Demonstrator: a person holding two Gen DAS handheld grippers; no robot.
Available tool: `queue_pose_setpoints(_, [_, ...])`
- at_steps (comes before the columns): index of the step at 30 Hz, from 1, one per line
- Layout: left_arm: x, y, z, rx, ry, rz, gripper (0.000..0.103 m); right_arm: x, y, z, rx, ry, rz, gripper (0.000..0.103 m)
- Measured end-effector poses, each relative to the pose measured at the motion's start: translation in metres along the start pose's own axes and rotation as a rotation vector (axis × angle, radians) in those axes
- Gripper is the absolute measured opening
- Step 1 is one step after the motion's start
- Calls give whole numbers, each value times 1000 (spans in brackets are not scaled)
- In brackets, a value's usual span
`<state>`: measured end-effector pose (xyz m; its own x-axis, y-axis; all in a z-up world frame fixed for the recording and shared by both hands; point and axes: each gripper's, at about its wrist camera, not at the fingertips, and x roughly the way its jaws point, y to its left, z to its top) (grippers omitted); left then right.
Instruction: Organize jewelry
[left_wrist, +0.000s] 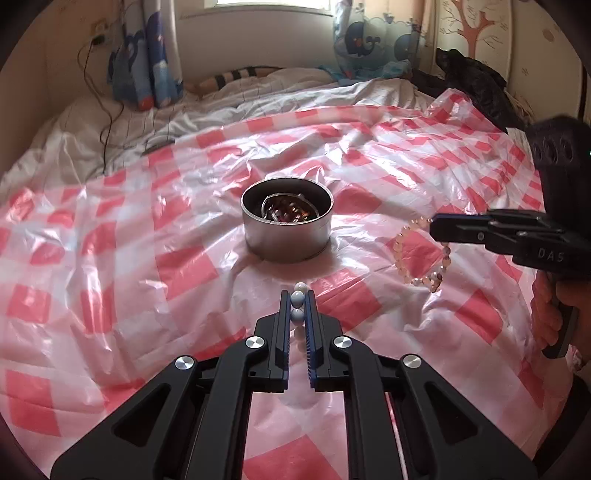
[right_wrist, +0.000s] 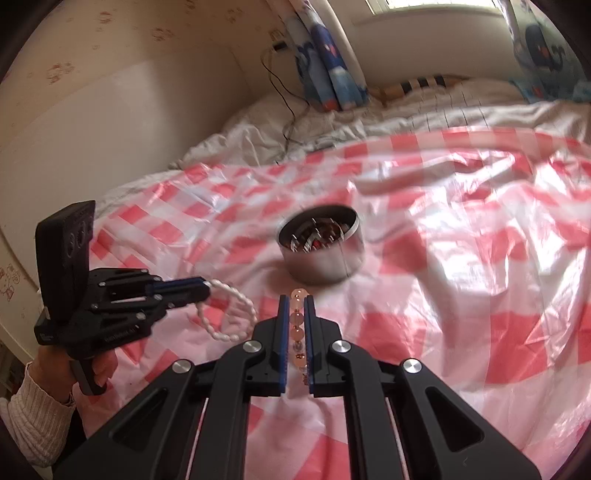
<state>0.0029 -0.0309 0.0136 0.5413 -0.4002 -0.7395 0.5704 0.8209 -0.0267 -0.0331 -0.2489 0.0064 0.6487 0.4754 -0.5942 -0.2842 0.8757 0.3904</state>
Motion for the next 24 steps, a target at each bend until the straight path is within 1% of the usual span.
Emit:
queue_pose_setpoints(3, [22, 17, -11, -64, 57, 8, 7, 15, -12, -4, 32, 78, -56, 9])
queue_pose_setpoints(4, [28, 23, -15, -87, 76, 2, 8, 17, -16, -6, 38, 88, -99, 9])
queue_pose_setpoints(5, [35, 28, -19, -107, 102, 7, 10, 20, -18, -7, 44, 105, -115, 9])
queue_pose_setpoints(7, [42, 33, -23, -111, 126, 25, 16, 23, -21, -9, 53, 133, -135, 27])
queue_pose_setpoints(8, [43, 35, -25, -113, 124, 30, 21, 23, -21, -10, 48, 134, -156, 47])
queue_pose_setpoints(9, [42, 37, -25, -116, 121, 31, 30, 24, -19, -11, 29, 135, -165, 49])
queue_pose_setpoints(11, [42, 38, -24, -115, 113, 34, 42, 26, -15, -13, 8, 142, -167, 49])
queue_pose_setpoints(12, [43, 37, -24, -109, 112, 40, 45, 29, -14, -14, -2, 151, -179, 49])
queue_pose_setpoints(14, [46, 34, -24, -89, 123, 46, 47, 34, -15, -18, -19, 178, -206, 49])
queue_pose_setpoints(17, [55, 26, -28, -52, 153, 71, 48, 40, -14, -23, -40, 199, -224, 48])
queue_pose_setpoints(18, [56, 25, -28, -46, 155, 68, 48, 41, -13, -24, -44, 199, -223, 43])
queue_pose_setpoints(19, [56, 23, -29, -45, 157, 59, 47, 41, -12, -24, -47, 204, -222, 29])
queue_pose_setpoints(20, [55, 22, -29, -49, 153, 45, 36, 41, -12, -25, -48, 209, -218, 13])
queue_pose_setpoints(21, [55, 22, -30, -56, 154, 30, 20, 41, -11, -25, -50, 209, -212, 8])
queue_pose_setpoints(22, [54, 22, -30, -57, 155, 30, 15, 39, -9, -25, -58, 201, -208, 8])
queue_pose_setpoints(23, [53, 22, -30, -45, 153, 42, 6, 36, -6, -23, -69, 183, -207, 8])
queue_pose_setpoints(24, [51, 21, -29, -41, 148, 41, 7, 33, -4, -21, -74, 166, -203, 8])
